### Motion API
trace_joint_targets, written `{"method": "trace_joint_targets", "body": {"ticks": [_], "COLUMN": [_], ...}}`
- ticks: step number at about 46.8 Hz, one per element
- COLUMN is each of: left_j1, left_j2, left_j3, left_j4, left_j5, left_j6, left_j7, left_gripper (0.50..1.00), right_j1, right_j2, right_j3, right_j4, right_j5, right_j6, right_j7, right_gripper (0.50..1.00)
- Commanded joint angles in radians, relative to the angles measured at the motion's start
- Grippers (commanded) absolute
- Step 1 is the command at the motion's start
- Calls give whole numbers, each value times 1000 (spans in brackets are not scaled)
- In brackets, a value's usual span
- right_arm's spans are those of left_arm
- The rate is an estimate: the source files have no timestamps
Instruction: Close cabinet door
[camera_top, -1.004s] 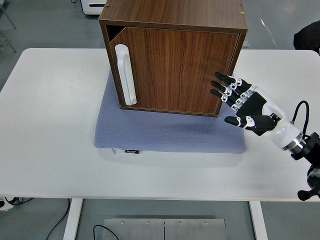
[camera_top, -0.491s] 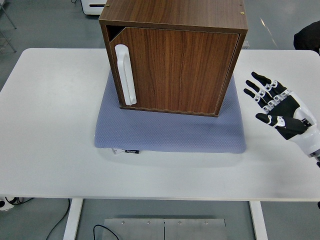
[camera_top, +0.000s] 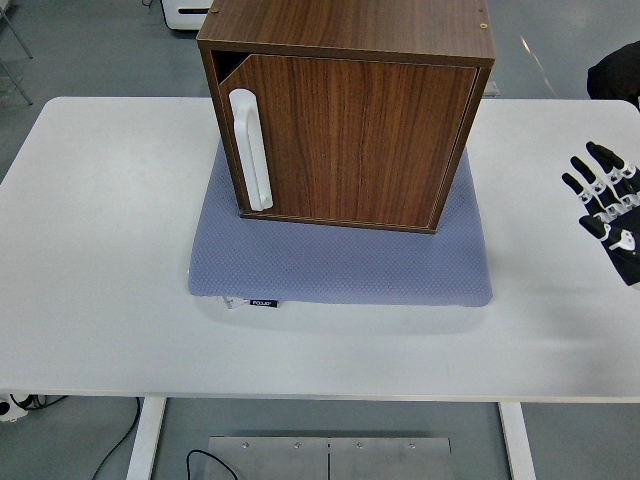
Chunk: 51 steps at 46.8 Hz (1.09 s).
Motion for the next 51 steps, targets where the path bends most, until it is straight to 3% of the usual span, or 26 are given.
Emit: {"method": "trace_joint_targets", "body": {"ticks": [1,24,51], "left_j1": [0,0,0], "left_j2": [0,0,0], "left_j3": [0,0,0], "left_j4": [0,0,0], "left_j5": [0,0,0], "left_j6": [0,0,0], "left_j7": [0,0,0], "left_gripper": [1000,1000,1000], "right_j1": [0,0,-14], "right_j2": [10,147,183], "right_j3": [0,-9,-9], "right_j4": [-14,-114,-198], "right_j5": [16,24,42], "right_j6": [-12,-99,-99], "right_j7": [7,29,46], "right_gripper": [1000,1000,1000]}}
